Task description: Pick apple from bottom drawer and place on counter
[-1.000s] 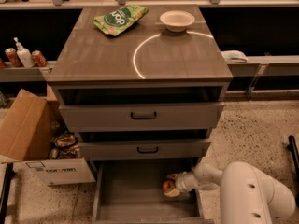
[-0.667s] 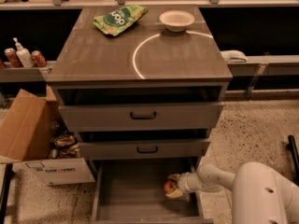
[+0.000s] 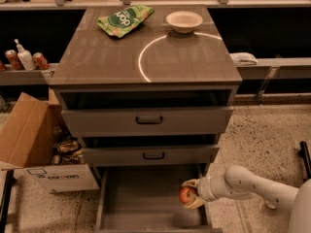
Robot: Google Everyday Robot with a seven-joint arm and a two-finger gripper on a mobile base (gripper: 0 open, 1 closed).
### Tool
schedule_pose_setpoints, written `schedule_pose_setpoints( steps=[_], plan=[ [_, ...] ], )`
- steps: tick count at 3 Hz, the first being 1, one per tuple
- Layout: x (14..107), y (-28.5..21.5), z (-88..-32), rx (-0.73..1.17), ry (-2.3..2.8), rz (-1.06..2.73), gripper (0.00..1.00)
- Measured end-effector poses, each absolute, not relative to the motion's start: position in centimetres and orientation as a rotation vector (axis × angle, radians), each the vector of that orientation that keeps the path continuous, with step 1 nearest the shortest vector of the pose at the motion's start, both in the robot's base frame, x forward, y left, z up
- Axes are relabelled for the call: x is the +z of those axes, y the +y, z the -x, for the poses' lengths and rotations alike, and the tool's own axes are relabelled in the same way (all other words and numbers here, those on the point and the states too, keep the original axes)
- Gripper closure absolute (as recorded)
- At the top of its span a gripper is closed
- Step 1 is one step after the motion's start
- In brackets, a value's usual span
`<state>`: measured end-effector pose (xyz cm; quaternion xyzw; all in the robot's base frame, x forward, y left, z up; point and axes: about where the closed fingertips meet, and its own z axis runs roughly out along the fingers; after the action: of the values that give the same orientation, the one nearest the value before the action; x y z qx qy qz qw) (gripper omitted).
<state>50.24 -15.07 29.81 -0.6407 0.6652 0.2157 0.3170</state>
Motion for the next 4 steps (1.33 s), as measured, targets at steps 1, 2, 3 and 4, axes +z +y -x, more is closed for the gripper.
schedule_pose_setpoints(
  steps=[1,2,3,4],
  plan=[
    [29.8,-15.1,-50.2,0.568,1.751,1.687,1.0],
    [33.5,-14.1,-50.4,0.586,1.686,1.734,1.0],
    [39.9,-13.0,-50.4,0.587,1.591,1.797,1.0],
    [45.7,-12.5,-51.5,0.557,1.513,1.834,1.0]
  ],
)
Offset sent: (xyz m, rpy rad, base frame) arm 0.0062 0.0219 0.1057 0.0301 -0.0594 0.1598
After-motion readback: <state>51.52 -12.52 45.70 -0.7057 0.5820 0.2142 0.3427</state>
